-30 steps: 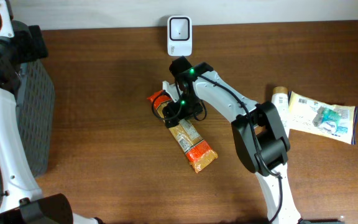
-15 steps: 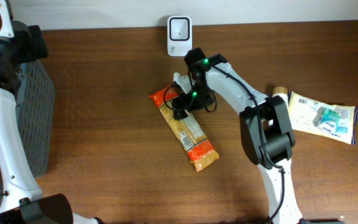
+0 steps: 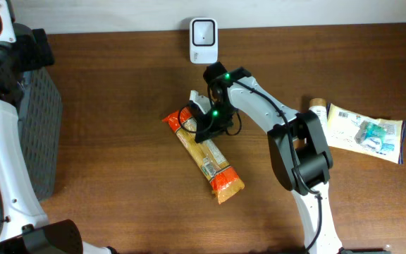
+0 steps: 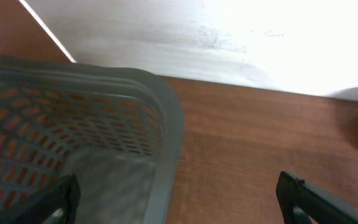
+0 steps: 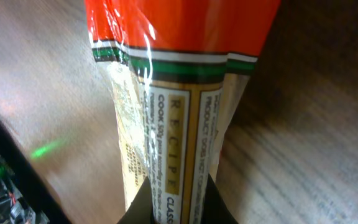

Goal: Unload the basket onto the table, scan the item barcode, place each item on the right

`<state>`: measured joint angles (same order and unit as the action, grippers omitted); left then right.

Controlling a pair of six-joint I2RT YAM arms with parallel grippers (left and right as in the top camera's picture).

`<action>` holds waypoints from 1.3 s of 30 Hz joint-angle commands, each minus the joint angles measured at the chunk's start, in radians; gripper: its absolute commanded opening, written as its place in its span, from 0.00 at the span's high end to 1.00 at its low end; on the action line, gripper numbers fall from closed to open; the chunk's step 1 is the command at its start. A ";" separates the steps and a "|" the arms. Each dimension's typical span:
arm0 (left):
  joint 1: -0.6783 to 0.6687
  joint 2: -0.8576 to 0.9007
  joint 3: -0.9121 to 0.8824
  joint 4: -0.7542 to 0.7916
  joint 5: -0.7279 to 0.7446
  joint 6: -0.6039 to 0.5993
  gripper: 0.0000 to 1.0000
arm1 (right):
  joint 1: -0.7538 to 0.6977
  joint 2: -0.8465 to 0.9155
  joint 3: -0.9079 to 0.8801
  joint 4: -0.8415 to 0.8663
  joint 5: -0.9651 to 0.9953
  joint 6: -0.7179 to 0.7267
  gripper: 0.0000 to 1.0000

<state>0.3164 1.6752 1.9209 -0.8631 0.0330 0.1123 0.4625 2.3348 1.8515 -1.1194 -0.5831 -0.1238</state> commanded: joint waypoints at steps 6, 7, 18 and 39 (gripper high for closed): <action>0.001 -0.015 0.011 0.005 0.004 0.013 0.01 | -0.216 -0.315 0.208 -0.183 -0.229 -0.035 0.96; 0.001 -0.015 0.011 0.004 0.004 0.013 0.01 | -0.255 -0.398 0.208 -0.182 -0.222 -0.020 0.96; 0.001 -0.015 0.011 0.004 0.004 0.013 0.01 | -0.389 -0.624 -0.045 0.529 -0.132 0.731 0.96; 0.001 -0.015 0.011 0.005 0.004 0.013 0.01 | 0.039 -0.328 -0.047 1.068 0.934 -0.629 0.96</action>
<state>0.3164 1.6752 1.9209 -0.8646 0.0338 0.1123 0.4866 1.9045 1.7779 -0.2070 0.1879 -0.3943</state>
